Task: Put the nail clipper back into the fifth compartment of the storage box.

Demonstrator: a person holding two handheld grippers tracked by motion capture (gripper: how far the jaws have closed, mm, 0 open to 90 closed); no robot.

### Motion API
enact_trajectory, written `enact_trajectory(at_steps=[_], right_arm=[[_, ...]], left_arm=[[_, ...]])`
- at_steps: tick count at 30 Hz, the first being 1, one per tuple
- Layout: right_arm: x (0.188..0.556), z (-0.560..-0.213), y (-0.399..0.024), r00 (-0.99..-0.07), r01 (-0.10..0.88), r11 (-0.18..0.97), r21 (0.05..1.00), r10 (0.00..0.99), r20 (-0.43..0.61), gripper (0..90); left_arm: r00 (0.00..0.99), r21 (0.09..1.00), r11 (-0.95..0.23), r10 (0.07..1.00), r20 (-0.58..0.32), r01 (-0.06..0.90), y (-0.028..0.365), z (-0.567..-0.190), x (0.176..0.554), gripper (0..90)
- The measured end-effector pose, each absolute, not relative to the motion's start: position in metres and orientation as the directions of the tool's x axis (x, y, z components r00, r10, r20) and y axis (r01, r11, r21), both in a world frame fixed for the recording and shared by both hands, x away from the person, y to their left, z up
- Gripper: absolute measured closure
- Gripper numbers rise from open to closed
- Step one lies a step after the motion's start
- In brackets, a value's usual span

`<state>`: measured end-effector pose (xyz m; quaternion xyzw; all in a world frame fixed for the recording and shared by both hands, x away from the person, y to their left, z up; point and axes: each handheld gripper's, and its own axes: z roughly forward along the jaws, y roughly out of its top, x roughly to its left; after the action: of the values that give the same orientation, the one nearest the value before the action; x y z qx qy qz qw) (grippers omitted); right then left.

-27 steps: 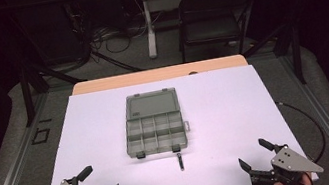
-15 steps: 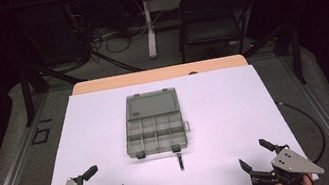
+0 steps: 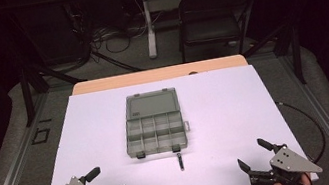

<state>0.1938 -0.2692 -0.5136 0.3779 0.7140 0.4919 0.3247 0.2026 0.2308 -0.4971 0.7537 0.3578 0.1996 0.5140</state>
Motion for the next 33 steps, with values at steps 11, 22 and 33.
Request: enact_trajectory(at_steps=[11, 22, 33], right_arm=[[0.195, -0.514, -0.268, -0.507, 0.226, 0.232, 0.946, 0.857, -0.089, 13.7], [0.194, -0.514, -0.268, -0.509, 0.230, 0.231, 0.945, 0.857, -0.085, 13.8], [0.194, -0.515, -0.268, -0.511, 0.235, 0.230, 0.945, 0.856, -0.081, 13.7]], left_arm=[[0.631, 0.841, -0.239, 0.761, -0.148, 0.485, 0.229, -0.491, 0.217, 0.4], [0.608, 0.722, -0.281, 0.757, -0.238, 0.632, 0.219, -0.477, 0.241, 0.4], [0.615, 0.665, -0.322, 0.744, -0.263, 0.674, 0.199, -0.463, 0.259, 0.4]])
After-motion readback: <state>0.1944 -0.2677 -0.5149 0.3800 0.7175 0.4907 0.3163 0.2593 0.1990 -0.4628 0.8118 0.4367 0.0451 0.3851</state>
